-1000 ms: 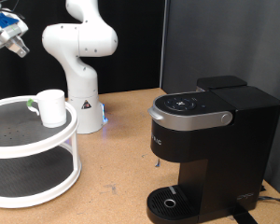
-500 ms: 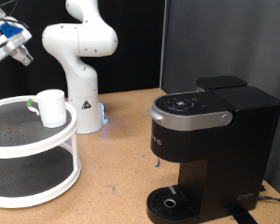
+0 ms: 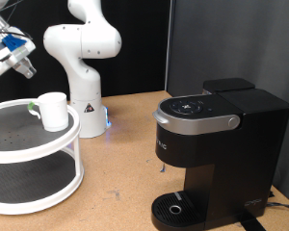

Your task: Make a cup of coffee with the keurig machine

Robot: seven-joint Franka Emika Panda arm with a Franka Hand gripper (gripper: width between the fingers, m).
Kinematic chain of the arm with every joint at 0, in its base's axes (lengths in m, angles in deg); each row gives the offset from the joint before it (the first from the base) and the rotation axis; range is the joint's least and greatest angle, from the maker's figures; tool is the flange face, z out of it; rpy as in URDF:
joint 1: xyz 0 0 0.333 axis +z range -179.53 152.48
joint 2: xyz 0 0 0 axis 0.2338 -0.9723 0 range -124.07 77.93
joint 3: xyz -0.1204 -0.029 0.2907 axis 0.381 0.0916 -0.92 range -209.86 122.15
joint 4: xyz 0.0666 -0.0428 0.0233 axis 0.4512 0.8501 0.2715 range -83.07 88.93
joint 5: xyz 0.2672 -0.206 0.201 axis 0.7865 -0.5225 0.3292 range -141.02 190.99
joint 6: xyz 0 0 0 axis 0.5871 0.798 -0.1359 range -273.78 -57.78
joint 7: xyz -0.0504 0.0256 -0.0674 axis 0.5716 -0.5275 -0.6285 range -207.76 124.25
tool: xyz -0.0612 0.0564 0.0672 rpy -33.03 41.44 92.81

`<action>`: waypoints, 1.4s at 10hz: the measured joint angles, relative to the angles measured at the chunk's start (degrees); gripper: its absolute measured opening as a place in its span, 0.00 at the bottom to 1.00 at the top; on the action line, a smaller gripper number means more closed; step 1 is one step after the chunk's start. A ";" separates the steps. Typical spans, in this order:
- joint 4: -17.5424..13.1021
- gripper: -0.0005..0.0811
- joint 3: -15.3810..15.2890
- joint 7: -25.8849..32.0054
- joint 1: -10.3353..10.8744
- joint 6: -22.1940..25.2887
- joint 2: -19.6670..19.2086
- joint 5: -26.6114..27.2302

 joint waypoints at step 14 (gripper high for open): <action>6.94 0.99 2.11 5.30 0.01 -11.00 -4.28 -0.39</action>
